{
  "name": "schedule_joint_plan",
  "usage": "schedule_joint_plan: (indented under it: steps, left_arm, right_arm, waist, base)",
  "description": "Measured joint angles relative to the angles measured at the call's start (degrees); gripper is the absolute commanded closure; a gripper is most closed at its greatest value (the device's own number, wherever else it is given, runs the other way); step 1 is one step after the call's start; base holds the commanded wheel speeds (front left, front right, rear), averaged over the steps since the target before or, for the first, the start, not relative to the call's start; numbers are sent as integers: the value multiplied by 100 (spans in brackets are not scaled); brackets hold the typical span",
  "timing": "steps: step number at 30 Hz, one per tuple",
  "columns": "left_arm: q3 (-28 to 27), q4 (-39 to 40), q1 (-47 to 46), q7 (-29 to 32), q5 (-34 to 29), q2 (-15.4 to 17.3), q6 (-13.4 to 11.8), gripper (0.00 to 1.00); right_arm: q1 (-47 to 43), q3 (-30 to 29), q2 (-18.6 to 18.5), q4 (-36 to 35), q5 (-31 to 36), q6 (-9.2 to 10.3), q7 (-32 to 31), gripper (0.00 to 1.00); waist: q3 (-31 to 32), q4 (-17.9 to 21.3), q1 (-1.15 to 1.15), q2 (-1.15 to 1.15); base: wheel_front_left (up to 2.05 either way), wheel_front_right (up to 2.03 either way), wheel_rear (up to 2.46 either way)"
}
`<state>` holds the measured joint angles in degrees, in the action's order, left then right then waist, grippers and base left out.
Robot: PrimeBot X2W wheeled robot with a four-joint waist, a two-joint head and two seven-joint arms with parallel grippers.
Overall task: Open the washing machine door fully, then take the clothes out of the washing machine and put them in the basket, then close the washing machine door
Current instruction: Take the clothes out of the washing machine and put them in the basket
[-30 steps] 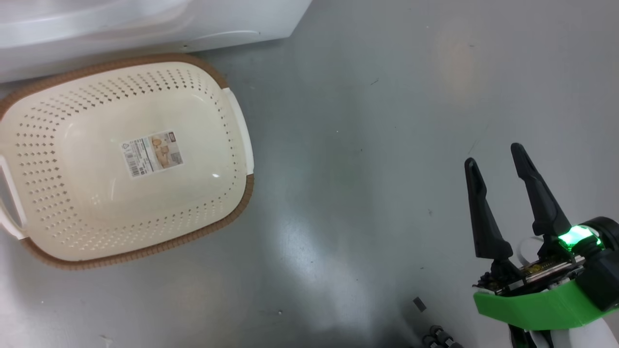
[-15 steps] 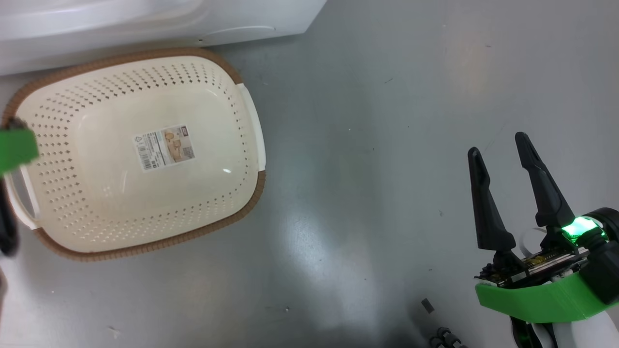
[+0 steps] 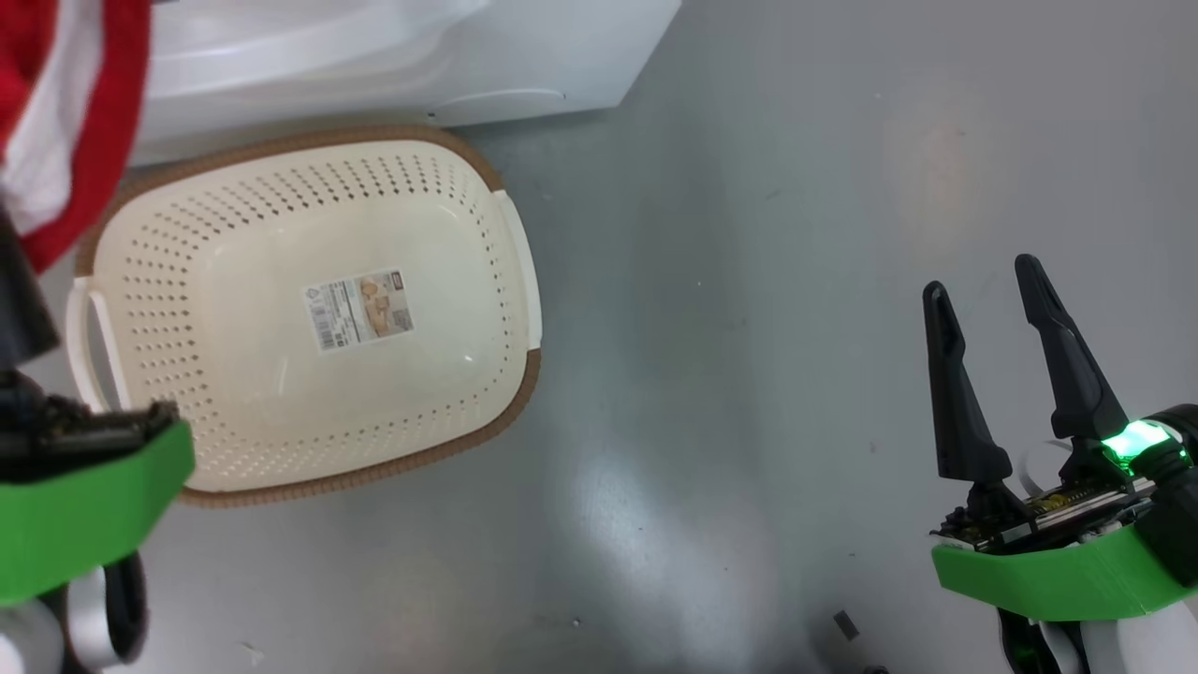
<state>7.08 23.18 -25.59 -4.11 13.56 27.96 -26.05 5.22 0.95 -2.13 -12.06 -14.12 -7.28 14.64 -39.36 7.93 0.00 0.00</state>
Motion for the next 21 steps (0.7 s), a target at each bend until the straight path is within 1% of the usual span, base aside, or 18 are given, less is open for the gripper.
schedule_joint_plan:
  steps: [11, 15, 18, 21]
  left_arm:
    - [338, 203, 675, 1, 19, -250, -73, 100]
    - [452, 277, 891, 2, 74, -347, -73, 100]
    - [608, 357, 1021, 59, 130, -371, -65, 100]
    - [813, 359, 1150, 104, 220, -520, -64, 100]
  right_arm:
    - [-84, -69, -1, 22, 11, 0, 0, 0]
    - [-284, -140, -1, 24, 25, 0, 0, 0]
    - [-327, -172, -1, 11, 53, 0, 0, 0]
    - [-369, -171, 0, 5, 55, 0, 0, 0]
  waist:
    - [554, -130, 0, 0]
    - [782, -189, 0, 0]
    - [912, -244, 0, 0]
    - [984, -298, 0, 0]
  base:
    - [0, 0, 0]
    - [0, 0, 0]
    - [0, 0, 0]
    - [0, 0, 0]
